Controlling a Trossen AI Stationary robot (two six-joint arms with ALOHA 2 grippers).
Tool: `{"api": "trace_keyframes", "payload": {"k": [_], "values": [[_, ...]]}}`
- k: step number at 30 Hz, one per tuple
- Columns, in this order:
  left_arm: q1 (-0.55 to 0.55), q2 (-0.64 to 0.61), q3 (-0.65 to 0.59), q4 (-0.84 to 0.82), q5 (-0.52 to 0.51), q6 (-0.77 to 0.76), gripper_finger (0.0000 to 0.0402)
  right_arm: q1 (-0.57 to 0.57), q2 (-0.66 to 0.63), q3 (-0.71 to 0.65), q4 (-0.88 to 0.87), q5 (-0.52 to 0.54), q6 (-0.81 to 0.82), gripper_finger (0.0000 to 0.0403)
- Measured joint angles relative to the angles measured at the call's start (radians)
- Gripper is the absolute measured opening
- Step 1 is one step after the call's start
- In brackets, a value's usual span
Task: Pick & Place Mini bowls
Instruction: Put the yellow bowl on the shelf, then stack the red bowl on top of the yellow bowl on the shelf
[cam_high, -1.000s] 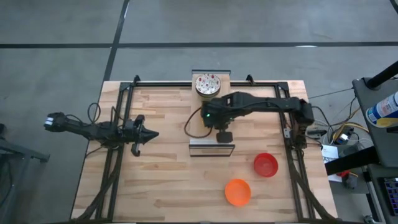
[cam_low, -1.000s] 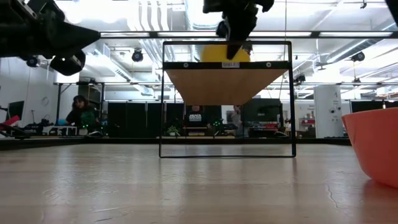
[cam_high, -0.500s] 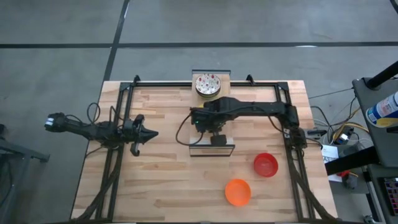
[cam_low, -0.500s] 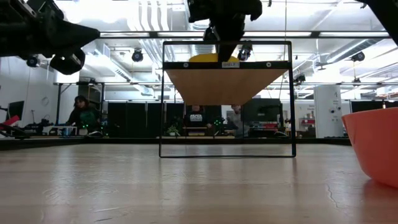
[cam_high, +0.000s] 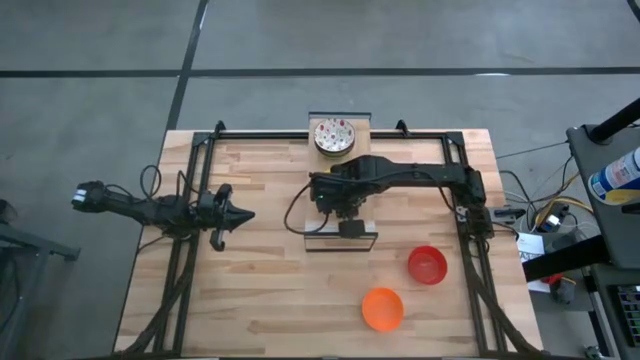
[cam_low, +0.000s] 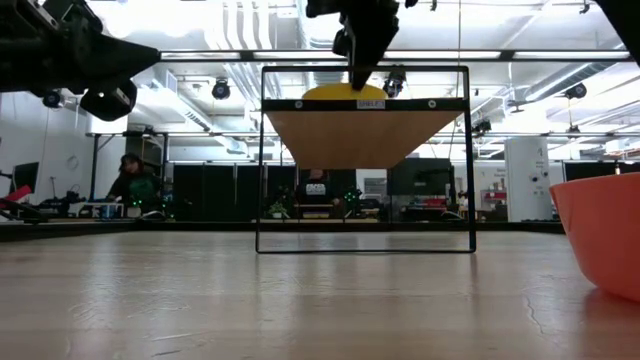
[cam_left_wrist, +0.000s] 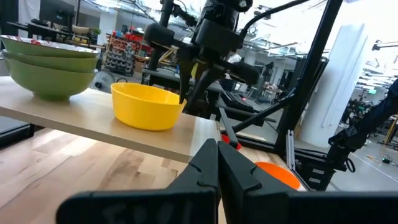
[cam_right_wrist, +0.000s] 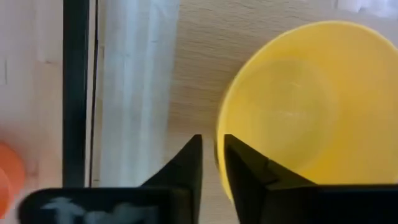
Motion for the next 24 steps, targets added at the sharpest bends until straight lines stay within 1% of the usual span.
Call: {"api": "trace_keyframes", "payload": {"k": [6, 10, 14, 19, 24], "values": [[0.0, 0.0, 0.0, -0.002, 0.0, 0.003, 0.0003, 0.002, -0.022, -0.001, -0.023, -0.043, 0.079, 0.0128], [0.0, 0.0, 0.0, -0.003, 0.0, 0.001, 0.0003, 0.019, -0.102, -0.002, -0.032, -0.089, 0.161, 0.0152], [0.0, 0.0, 0.0, 0.001, 0.0, -0.002, 0.0003, 0.044, -0.201, -0.003, -0.039, -0.097, 0.244, 0.0158], [0.0, 0.0, 0.0, 0.005, 0.0, -0.016, 0.0003, 0.1, -0.299, -0.028, -0.056, -0.096, 0.377, 0.0154], [0.0, 0.0, 0.0, 0.01, 0.0, -0.019, 0.0003, 0.183, -0.369, -0.125, -0.063, -0.071, 0.525, 0.0144]]}}
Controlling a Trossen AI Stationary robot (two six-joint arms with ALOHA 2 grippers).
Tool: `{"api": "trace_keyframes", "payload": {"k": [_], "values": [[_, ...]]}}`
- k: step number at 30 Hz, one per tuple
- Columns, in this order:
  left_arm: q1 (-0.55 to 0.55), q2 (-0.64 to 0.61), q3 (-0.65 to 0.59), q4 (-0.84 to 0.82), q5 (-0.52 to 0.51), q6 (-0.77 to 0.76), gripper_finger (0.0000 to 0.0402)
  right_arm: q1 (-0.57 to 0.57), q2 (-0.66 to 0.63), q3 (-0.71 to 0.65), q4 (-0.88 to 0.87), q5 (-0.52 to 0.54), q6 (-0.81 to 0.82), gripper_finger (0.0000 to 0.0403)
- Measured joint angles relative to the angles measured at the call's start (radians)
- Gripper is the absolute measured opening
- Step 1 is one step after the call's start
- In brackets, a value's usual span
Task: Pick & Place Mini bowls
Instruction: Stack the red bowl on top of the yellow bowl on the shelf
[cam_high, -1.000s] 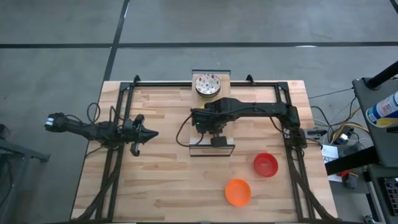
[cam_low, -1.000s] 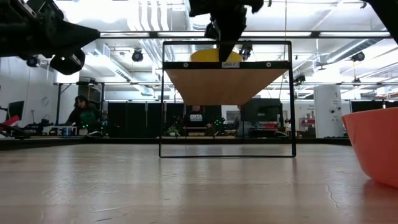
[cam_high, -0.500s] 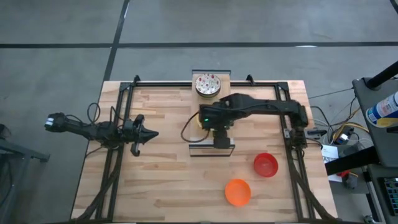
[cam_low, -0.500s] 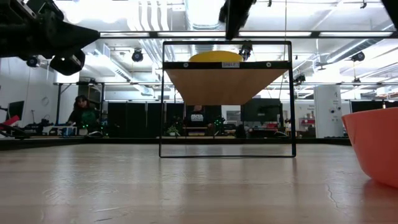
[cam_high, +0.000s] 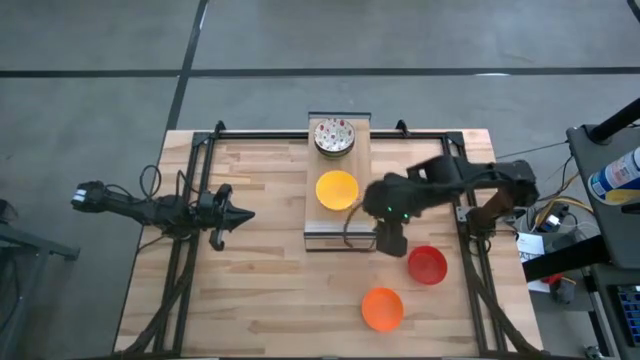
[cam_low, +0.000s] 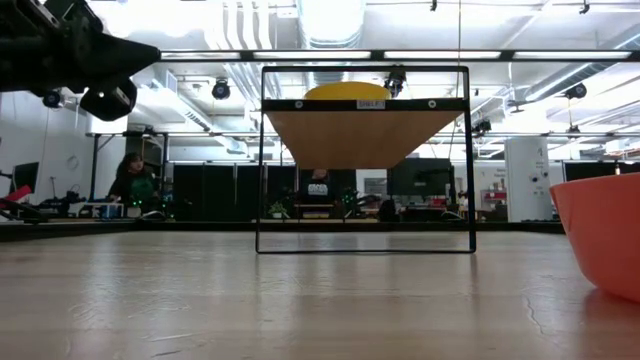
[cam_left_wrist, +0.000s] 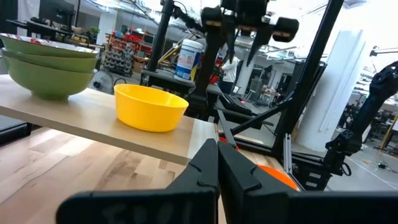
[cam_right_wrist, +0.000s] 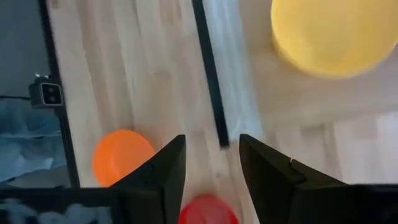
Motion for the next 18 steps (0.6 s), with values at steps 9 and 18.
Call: {"api": "trace_keyframes", "payload": {"k": [9, 18], "values": [[0.0, 0.0, 0.0, 0.0, 0.0, 0.011, 0.0003, 0.149, -0.121, -0.368, 0.073, 0.012, 0.24, 0.0141], [0.0, 0.0, 0.0, 0.0, 0.0, 0.012, 0.0003, 0.34, -0.25, -0.733, 0.323, 0.012, 0.468, 0.0137]]}}
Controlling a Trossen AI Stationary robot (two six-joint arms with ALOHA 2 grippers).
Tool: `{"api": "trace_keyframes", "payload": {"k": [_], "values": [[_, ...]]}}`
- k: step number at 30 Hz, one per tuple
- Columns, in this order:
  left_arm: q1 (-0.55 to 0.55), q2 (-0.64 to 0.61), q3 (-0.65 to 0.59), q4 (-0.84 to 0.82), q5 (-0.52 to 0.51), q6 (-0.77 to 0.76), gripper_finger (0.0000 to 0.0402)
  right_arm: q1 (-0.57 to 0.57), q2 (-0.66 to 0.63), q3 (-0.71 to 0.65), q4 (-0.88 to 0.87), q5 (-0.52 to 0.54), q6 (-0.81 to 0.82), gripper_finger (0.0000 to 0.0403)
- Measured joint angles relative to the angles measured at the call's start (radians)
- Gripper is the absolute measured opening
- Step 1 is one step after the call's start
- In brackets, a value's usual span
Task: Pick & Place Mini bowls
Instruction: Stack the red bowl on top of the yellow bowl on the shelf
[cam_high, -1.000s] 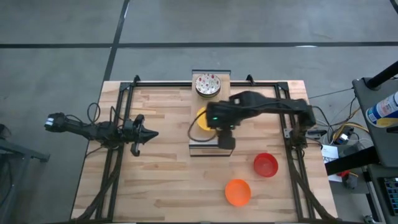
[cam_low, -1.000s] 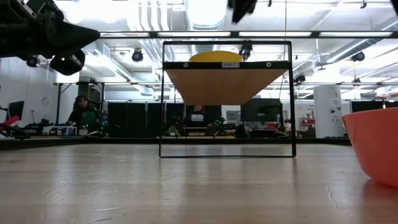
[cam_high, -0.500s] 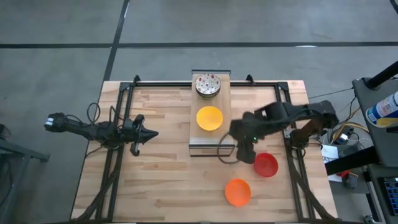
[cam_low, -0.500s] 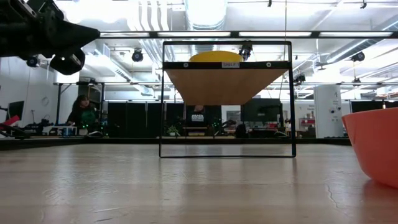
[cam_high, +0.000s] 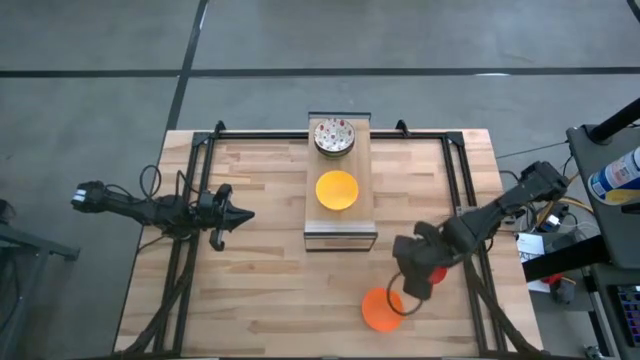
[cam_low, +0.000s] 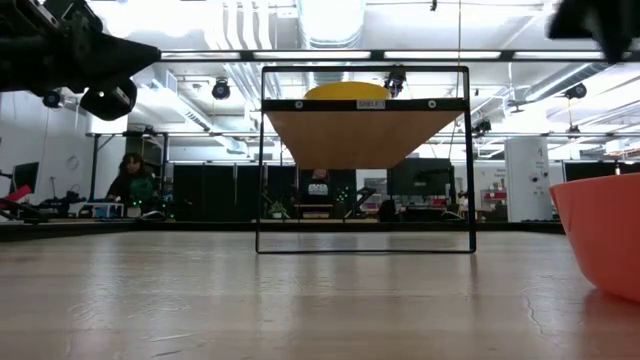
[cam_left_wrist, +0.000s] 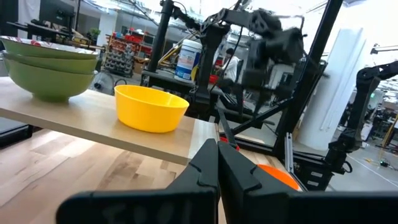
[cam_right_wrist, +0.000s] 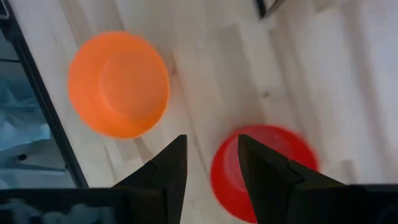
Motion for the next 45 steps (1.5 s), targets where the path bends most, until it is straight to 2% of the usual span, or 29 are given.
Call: {"api": "trace_keyframes", "payload": {"k": [8, 14, 22, 28, 37, 40, 45], "values": [[0.0, 0.0, 0.0, 0.0, 0.0, -0.001, 0.0003, 0.122, -0.007, -0.204, 0.103, -0.028, 0.19, 0.0135], [0.0, 0.0, 0.0, 0.0, 0.0, -0.003, 0.0003, 0.147, -0.006, -0.317, 0.217, -0.052, 0.241, 0.013], [0.0, 0.0, 0.0, 0.0, 0.0, -0.004, 0.0003, 0.146, -0.006, -0.413, 0.279, -0.058, 0.239, 0.0134], [0.0, 0.0, 0.0, -0.001, 0.0, -0.003, 0.0003, 0.146, -0.006, -0.461, 0.375, -0.101, 0.257, 0.0127], [0.0, 0.0, 0.0, -0.001, 0.0, 0.003, 0.0003, 0.14, -0.004, -0.485, 0.364, -0.093, 0.258, 0.0127], [0.0, 0.0, 0.0, 0.0, 0.0, 0.003, 0.0003, 0.127, -0.003, -0.502, 0.363, -0.126, 0.274, 0.0106], [0.0, 0.0, 0.0, -0.001, 0.0, 0.004, 0.0003, 0.113, -0.006, -0.513, 0.357, -0.181, 0.247, 0.0023]]}}
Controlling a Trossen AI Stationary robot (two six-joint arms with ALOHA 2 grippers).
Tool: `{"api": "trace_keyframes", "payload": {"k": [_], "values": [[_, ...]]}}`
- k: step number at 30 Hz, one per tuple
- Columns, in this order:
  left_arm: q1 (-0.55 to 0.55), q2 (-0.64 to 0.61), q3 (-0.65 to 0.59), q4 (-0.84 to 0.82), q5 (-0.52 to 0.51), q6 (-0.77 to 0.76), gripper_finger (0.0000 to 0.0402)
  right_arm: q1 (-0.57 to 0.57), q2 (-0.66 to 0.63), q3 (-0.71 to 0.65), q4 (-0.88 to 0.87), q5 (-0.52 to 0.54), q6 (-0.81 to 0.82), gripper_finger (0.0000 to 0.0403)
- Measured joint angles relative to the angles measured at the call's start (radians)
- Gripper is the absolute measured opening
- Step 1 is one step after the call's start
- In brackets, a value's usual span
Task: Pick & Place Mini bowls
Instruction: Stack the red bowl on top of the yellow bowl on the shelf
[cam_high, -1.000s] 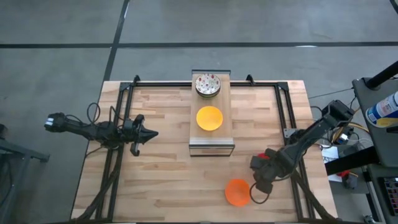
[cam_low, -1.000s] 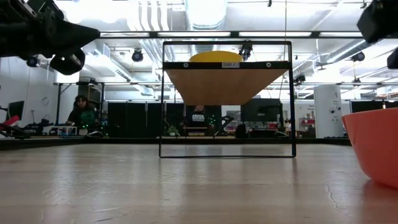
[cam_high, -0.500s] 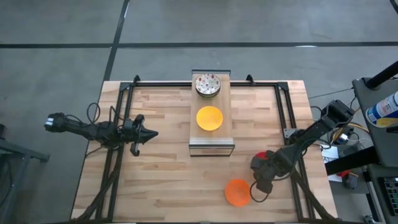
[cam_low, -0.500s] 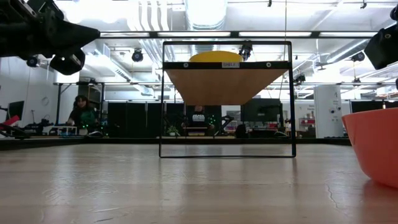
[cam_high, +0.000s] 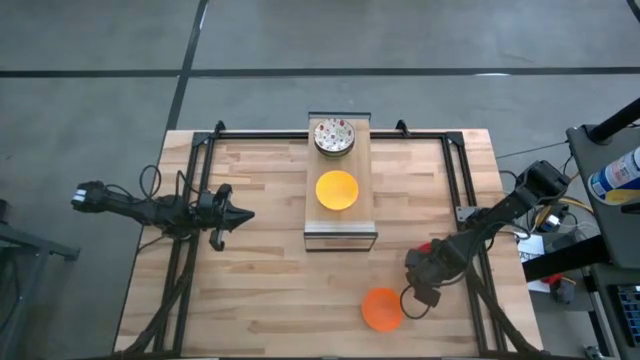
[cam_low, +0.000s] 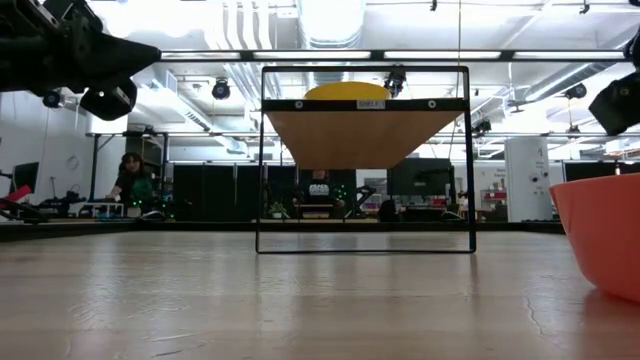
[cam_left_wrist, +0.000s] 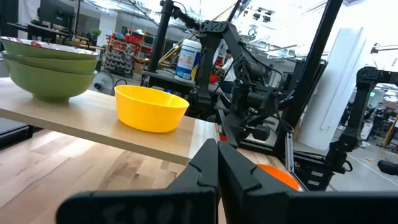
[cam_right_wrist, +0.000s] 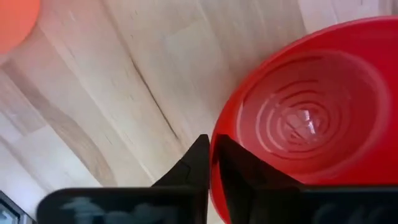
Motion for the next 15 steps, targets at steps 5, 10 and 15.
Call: {"api": "trace_keyframes", "payload": {"k": [5, 10, 15], "values": [[0.0, 0.0, 0.0, -0.008, 0.0, -0.004, 0.0003, -0.005, -0.009, 0.055, -0.076, -0.004, -0.035, 0.001], [0.0, 0.002, 0.0, -0.018, 0.0, -0.005, 0.0003, -0.008, -0.027, 0.188, -0.235, -0.002, -0.089, 0.0008], [0.0, 0.003, 0.0, -0.019, 0.0, -0.006, 0.0003, -0.03, -0.033, 0.395, -0.43, 0.081, -0.167, 0.0008]]}}
